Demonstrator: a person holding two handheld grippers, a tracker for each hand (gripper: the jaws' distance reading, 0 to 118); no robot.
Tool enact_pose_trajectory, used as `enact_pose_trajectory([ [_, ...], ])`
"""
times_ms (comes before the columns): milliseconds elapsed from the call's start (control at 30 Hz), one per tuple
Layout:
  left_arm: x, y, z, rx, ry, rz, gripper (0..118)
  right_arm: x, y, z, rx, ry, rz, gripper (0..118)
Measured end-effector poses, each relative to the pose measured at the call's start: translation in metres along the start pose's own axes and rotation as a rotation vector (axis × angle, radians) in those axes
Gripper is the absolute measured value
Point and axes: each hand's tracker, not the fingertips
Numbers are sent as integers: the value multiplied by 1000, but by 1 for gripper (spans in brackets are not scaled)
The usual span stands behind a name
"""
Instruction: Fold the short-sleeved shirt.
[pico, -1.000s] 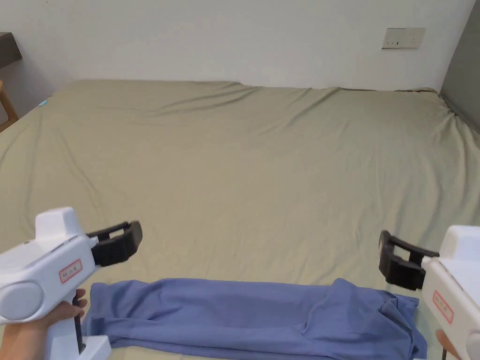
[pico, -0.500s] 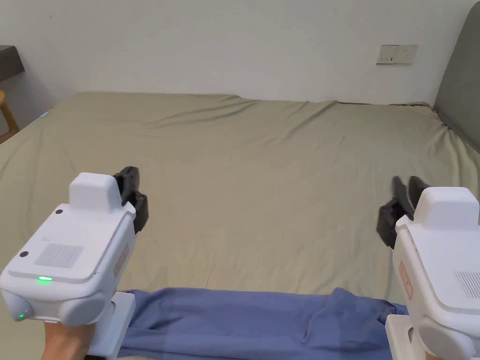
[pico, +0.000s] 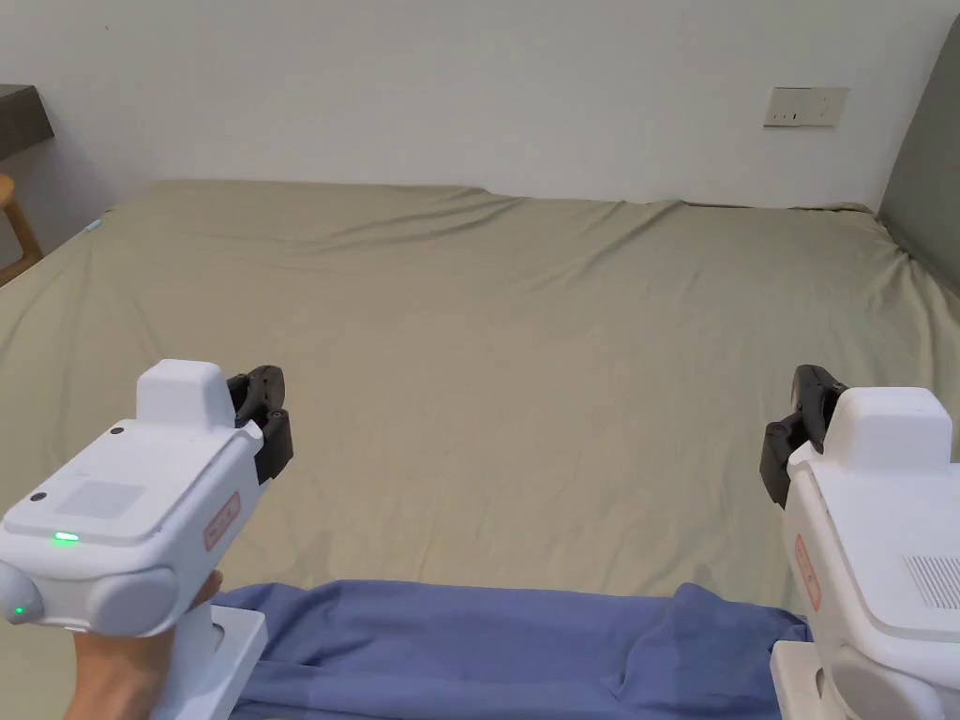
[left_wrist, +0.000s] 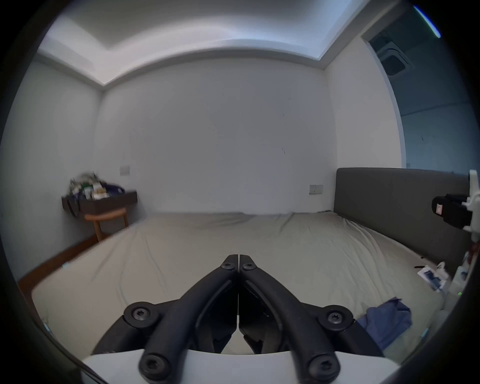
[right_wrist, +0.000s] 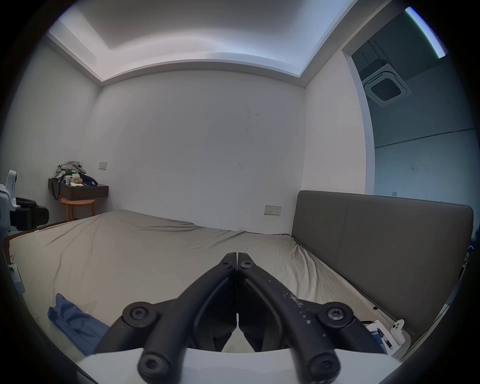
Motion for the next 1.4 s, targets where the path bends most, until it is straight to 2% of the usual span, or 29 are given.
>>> enact_pose_trajectory([
  [200,-79,-30,-33,-337,-165,358,0,-7,-7,-11,-31,12,22,2],
  [367,-133,-77,-47,-574,-192,483,0,-16,-14,-23,-66,25,42,2],
  [467,-176,-116,-64,-657,-221,563,7,-23,-19,-31,-83,26,49,2],
  [533,-192,-136,-71,-704,-234,614,41,-29,-23,-36,-100,29,48,2],
  [600,-197,-152,-75,-737,-214,665,95,-34,-27,-39,-114,37,52,2],
  [633,-200,-161,-80,-757,-202,665,107,-37,-29,-41,-122,39,59,2],
  [667,-201,-166,-82,-758,-184,659,110,-40,-30,-42,-130,41,66,2],
  [900,-225,-213,-107,-812,-186,681,108,-52,-42,-54,-181,49,79,2],
  [967,-217,-216,-106,-819,-182,679,101,-53,-44,-56,-187,49,85,2],
  [1033,-218,-211,-106,-795,-213,671,99,-54,-45,-58,-194,47,90,2],
  [1067,-219,-210,-109,-805,-216,673,90,-54,-46,-59,-196,47,89,2],
  [1133,-171,-204,-97,-819,-193,617,54,-53,-46,-61,-204,51,86,2],
  [1167,-165,-207,-98,-825,-174,573,48,-54,-46,-61,-206,53,85,2],
  [1233,-165,-205,-96,-800,-190,598,41,-53,-46,-60,-205,50,86,2],
  [1300,-161,-205,-95,-801,-158,591,10,-50,-45,-59,-203,48,83,2],
  [1400,-149,-193,-87,-795,-160,551,10,-46,-44,-57,-204,47,76,2],
])
